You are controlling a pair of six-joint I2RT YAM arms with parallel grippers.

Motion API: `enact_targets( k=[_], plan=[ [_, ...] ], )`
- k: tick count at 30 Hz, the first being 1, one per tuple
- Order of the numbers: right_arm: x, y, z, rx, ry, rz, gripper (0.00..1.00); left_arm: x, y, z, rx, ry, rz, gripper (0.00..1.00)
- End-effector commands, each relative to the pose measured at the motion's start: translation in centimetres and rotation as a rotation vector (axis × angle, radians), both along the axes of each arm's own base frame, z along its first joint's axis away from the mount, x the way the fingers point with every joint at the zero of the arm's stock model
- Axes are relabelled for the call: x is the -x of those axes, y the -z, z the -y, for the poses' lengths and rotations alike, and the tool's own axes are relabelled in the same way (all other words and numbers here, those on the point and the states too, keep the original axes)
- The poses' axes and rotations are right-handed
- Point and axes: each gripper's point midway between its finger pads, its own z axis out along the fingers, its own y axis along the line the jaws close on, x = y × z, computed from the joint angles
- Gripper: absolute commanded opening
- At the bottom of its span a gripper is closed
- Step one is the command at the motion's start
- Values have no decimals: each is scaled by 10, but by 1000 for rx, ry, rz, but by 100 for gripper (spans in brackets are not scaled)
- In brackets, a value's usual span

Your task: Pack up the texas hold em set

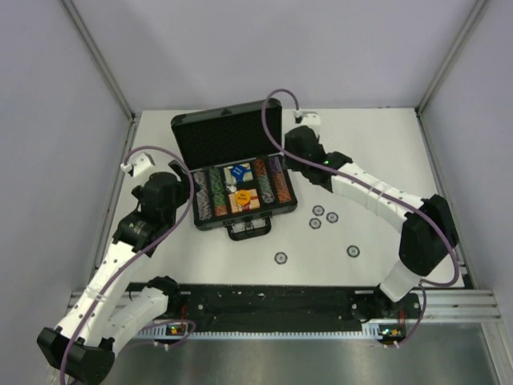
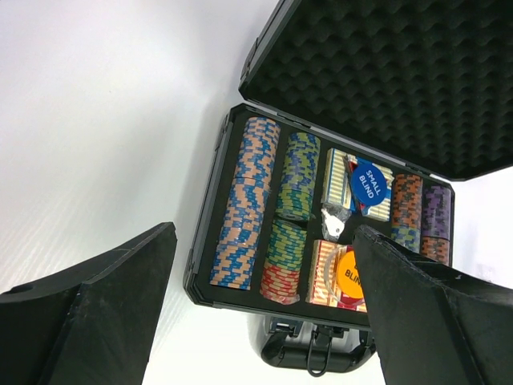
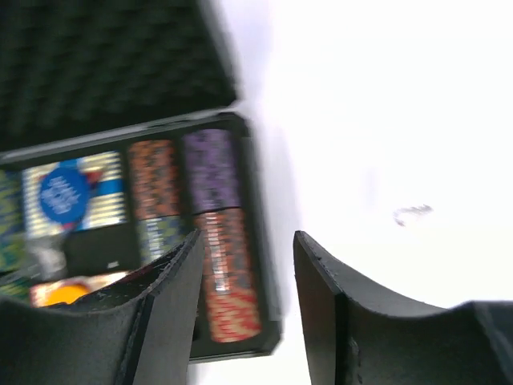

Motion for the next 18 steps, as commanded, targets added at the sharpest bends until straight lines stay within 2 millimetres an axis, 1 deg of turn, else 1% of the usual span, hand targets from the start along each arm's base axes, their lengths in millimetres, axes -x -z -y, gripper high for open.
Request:
enact_targets(
  k=[1,4,6,8,9,12,18],
  plan=[
    [2,28,63,-26,223,-83,50,-7,-9,3,11,13,34,97],
    [7,57,98,-53,361,-176,55,-8,-9,5,11,20,30,97],
    [8,77,114,-63,419,-227,59,-8,-6,6,12,24,23,97],
    [5,91,125,-47,442,-261,67,-8,-7,7,16,28,25,97],
    [1,98,128,-39,437,-276,71,-8,-6,7,12,31,20,97],
    [-11,115,137,14,390,-307,77,-7,-5,6,8,31,17,97],
    [-30,146,145,113,324,-374,80,-5,-3,5,8,28,13,97]
  ],
)
